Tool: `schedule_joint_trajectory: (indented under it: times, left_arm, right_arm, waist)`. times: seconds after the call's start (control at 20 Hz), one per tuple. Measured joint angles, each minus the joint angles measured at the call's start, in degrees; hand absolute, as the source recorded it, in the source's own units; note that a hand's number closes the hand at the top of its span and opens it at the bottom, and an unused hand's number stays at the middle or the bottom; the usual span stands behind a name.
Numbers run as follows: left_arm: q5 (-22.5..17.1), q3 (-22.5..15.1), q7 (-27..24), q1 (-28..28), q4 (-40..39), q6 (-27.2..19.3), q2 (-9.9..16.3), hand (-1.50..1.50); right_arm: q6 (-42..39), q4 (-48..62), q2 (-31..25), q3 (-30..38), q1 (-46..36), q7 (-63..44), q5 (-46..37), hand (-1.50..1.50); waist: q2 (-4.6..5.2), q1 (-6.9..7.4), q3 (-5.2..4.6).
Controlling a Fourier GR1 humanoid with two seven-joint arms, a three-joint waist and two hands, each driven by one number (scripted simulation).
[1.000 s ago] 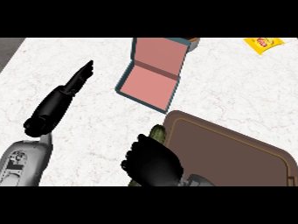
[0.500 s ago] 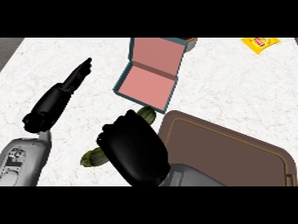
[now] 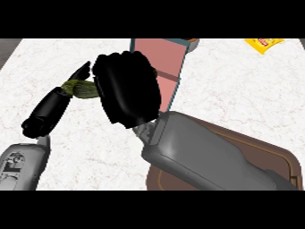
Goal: Pick the squash from the tray and place it in the cardboard box
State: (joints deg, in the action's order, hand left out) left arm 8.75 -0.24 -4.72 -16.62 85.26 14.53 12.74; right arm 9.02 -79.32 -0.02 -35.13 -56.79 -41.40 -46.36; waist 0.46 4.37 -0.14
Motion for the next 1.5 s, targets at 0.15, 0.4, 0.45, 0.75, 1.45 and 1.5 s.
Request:
schedule_joint_trajectory:
  times: [0.15, 0.4, 0.45, 0.75, 1.45, 1.5]
  left_arm:
    - [0.0, 0.37, -0.64, 1.1, 0.61, 0.03, 0.32, 0.0]
    - [-0.35, 1.08, -0.39, 1.77, 1.09, 0.0, 0.4, 0.0]
    - [-0.27, 1.06, -0.27, 1.91, 1.44, -0.15, 0.31, 0.0]
    - [0.31, 0.69, 0.75, 1.88, 2.44, -0.71, -0.25, 0.0]
    - [-0.12, 1.91, 0.83, 1.95, 2.66, -0.12, 0.13, 0.0]
    - [-0.07, 1.85, 0.73, 2.4, 3.02, -0.08, 0.18, 0.0]
  right_arm:
    - [1.83, 8.9, 0.01, 2.78, -6.66, 0.43, 1.93, 1.5]
    - [-2.15, 22.57, -0.02, 6.37, -13.4, 5.24, 5.27, 1.5]
    - [-3.77, 24.86, -0.02, 6.96, -13.85, 6.18, 6.15, 1.5]
    - [-12.62, 37.81, -1.14, 11.31, -17.24, 13.69, 10.68, 1.5]
    - [-22.56, 53.28, -3.41, 17.28, -19.14, 35.83, 14.49, -1.5]
    - [-20.9, 52.76, -3.45, 18.8, -18.7, 37.56, 15.66, -1.5]
  waist:
    - [0.06, -0.44, 0.01]
    - [0.1, -1.38, 0.04]
    - [0.11, -1.49, 0.04]
    - [0.23, -1.92, 0.06]
    - [0.27, -2.31, 0.13]
    - [0.26, -2.25, 0.15]
